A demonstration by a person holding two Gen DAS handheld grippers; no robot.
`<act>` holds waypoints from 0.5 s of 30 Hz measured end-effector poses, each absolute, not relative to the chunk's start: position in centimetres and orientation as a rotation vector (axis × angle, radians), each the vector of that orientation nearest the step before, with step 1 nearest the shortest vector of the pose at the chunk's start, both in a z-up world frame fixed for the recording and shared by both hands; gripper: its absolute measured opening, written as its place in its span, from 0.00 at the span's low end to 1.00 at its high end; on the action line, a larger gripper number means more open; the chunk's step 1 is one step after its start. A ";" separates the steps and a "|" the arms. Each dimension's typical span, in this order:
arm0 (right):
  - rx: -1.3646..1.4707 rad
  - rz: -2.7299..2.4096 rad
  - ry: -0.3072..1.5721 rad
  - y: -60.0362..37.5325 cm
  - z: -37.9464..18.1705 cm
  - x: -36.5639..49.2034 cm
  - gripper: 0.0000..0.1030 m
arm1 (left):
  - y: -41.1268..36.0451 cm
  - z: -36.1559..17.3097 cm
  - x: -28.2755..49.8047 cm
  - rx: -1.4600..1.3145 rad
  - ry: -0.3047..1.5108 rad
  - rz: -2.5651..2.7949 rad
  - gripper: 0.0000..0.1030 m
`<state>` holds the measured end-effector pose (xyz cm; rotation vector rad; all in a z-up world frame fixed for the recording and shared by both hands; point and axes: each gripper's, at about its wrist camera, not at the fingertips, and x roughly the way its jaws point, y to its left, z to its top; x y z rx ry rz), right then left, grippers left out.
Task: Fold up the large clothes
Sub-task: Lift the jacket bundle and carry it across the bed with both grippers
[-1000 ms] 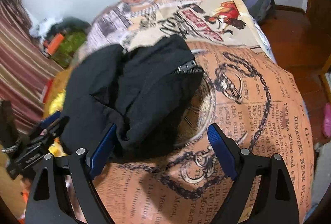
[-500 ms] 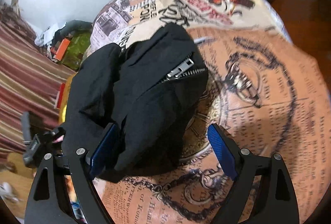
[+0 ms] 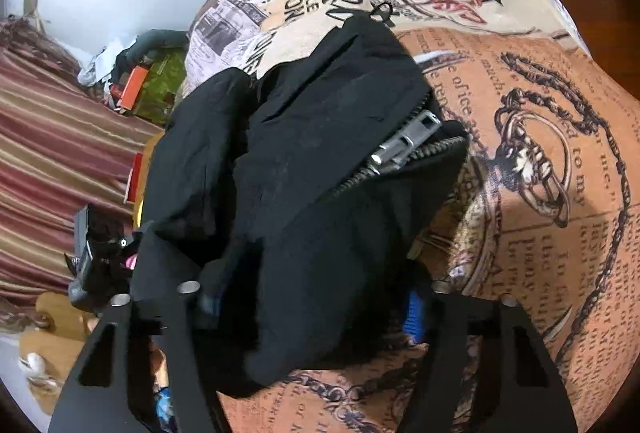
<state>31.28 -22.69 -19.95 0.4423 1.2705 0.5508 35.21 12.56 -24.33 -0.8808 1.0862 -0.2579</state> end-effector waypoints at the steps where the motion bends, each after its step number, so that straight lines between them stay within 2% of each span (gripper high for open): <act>1: 0.436 0.543 1.271 -22.6 -19.8 31.2 0.43 | 12.6 -24.2 35.2 -0.873 1.082 -0.256 0.97; 5: 0.438 0.568 1.263 -22.4 -18.9 31.3 0.22 | 12.4 -22.9 34.3 -0.809 1.049 -0.253 0.84; 9: 0.364 0.560 1.217 -20.9 -17.1 31.0 0.17 | 12.7 -20.9 33.4 -0.749 1.000 -0.265 0.75; 15: 0.320 0.593 1.151 -17.6 -15.3 31.7 0.15 | 15.0 -16.7 32.3 -0.676 0.871 -0.257 0.71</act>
